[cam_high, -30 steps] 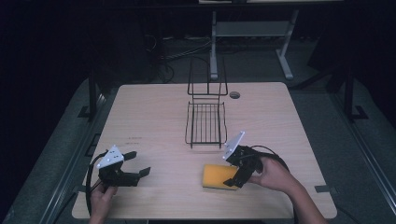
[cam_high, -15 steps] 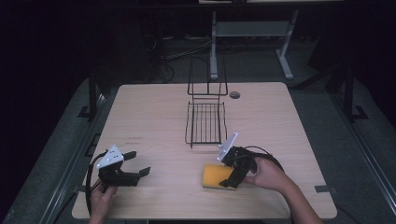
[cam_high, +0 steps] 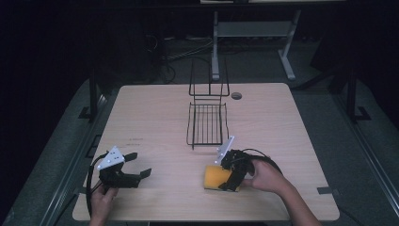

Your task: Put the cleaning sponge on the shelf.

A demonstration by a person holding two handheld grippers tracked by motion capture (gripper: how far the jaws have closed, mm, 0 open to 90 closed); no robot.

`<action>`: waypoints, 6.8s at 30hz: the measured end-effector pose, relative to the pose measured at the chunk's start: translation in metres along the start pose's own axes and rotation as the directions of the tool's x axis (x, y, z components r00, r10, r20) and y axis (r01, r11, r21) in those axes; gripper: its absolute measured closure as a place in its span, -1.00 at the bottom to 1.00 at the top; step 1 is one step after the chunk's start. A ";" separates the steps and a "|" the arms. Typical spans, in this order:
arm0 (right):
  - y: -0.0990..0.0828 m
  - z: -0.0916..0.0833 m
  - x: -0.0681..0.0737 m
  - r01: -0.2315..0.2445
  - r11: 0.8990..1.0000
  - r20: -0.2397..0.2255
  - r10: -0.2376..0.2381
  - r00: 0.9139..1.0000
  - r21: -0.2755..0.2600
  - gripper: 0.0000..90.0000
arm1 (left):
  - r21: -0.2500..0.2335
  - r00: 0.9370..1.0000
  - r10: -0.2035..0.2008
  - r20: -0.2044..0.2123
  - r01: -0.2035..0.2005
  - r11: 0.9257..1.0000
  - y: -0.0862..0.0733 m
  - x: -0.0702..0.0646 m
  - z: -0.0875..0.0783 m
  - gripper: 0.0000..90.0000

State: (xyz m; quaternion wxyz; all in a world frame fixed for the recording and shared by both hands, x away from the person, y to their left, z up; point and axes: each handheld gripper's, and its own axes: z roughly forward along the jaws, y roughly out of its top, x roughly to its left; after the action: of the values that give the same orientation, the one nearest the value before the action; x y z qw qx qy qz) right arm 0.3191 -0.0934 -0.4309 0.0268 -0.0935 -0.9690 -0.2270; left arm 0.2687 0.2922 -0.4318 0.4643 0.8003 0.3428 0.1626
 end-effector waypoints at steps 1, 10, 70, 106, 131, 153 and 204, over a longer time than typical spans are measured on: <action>0.000 0.001 0.000 0.004 1.000 0.001 -0.004 1.000 0.001 -0.66 | 0.001 1.000 0.000 0.000 0.000 1.000 0.000 0.000 0.000 -0.69; 0.000 0.008 0.000 0.005 1.000 0.002 -0.005 1.000 0.020 -0.66 | 0.002 1.000 0.001 0.001 -0.001 1.000 0.000 0.000 0.000 -0.69; 0.002 0.009 -0.001 0.034 0.999 0.033 -0.035 0.999 0.031 -0.52 | -0.004 1.000 -0.001 0.004 0.001 1.000 0.000 0.002 -0.002 -0.69; 0.027 -0.028 -0.030 0.037 0.999 0.058 -0.037 0.998 0.003 -0.52 | 0.003 1.000 0.011 -0.011 -0.011 1.000 0.002 0.001 0.002 -0.69; 0.043 -0.037 -0.053 0.025 1.000 0.061 -0.025 0.998 0.003 -0.52 | 0.012 0.999 0.046 -0.021 -0.046 0.999 0.007 -0.002 0.013 -0.69; 0.060 -0.037 -0.074 0.052 0.999 0.076 -0.053 0.996 0.016 -0.52 | 0.014 0.999 0.044 -0.023 -0.043 0.999 0.005 -0.001 0.010 -0.69; 0.091 -0.009 -0.152 -0.037 0.996 0.025 0.035 0.999 0.081 -0.53 | 0.006 0.999 0.042 -0.023 -0.042 0.999 0.004 0.002 0.007 -0.69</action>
State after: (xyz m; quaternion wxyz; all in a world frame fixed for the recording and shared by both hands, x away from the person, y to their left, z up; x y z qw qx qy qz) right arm 0.4859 -0.0428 -0.3969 0.0232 -0.1125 -0.9759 -0.1858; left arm 0.2761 0.2877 -0.4321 0.4544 0.8067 0.3318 0.1808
